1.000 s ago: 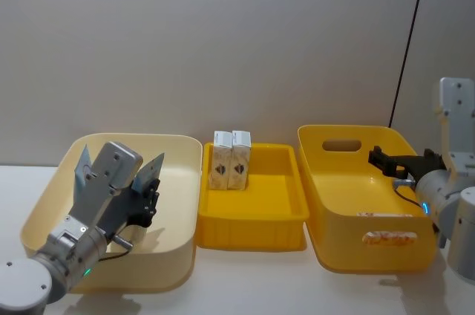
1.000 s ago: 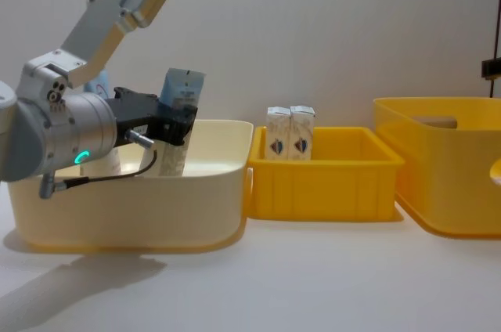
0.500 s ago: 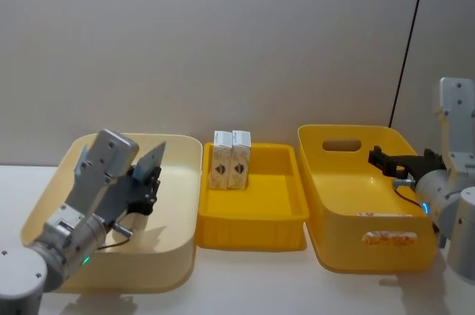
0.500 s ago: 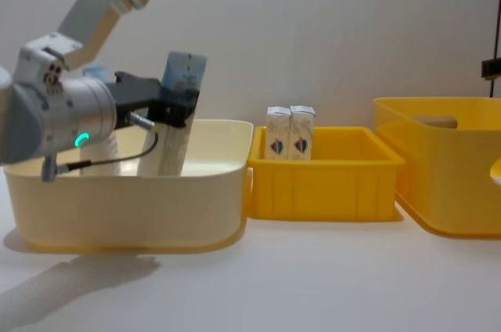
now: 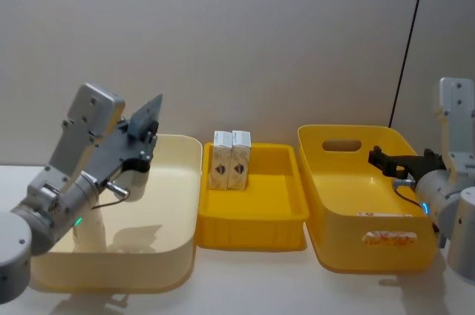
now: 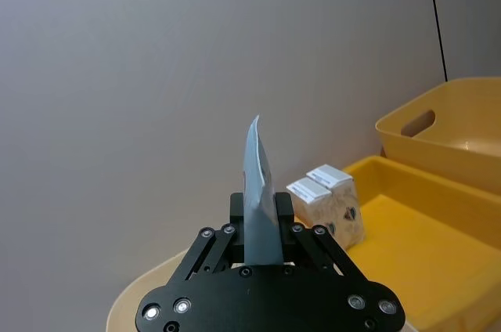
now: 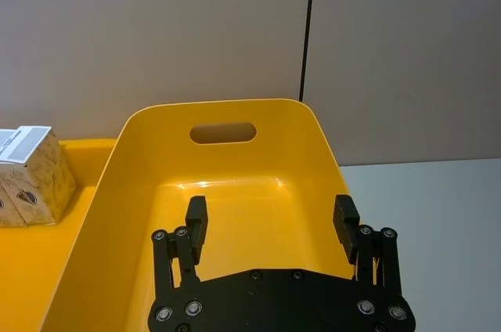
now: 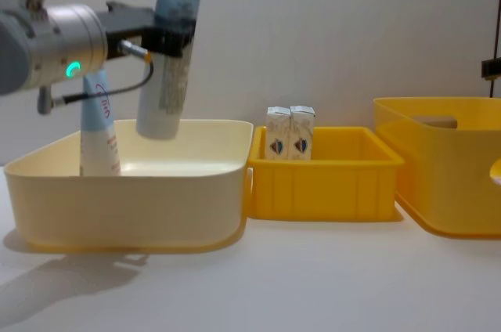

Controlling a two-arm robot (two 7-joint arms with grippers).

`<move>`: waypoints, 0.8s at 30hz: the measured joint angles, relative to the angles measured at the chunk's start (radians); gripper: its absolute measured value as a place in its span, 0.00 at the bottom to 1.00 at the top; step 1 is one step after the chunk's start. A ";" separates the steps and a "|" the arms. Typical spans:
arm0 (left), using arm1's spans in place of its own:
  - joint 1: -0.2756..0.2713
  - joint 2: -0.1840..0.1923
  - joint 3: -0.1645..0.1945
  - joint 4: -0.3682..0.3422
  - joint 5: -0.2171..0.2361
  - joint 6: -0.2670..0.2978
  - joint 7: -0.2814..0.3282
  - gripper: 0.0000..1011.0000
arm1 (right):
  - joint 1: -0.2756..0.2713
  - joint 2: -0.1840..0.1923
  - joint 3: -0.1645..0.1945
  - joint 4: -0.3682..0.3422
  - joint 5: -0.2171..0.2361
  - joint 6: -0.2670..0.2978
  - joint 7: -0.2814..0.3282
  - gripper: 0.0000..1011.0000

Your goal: Bimanual collaborative sorting of washing and personal care products

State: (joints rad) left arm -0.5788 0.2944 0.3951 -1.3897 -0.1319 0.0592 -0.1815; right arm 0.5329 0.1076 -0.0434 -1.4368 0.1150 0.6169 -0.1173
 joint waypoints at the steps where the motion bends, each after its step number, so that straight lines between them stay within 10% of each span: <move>1: -0.001 0.001 -0.002 -0.004 0.000 0.000 -0.001 0.21 | 0.000 0.000 0.000 0.000 0.000 0.000 0.000 0.99; 24: -0.014 -0.007 -0.029 -0.079 -0.017 -0.013 -0.052 0.21 | -0.016 0.072 -0.103 0.017 -0.024 -0.074 0.178 0.99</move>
State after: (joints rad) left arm -0.5925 0.2877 0.3659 -1.4686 -0.1486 0.0463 -0.2339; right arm 0.5170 0.1801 -0.1469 -1.4201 0.0906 0.5429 0.0609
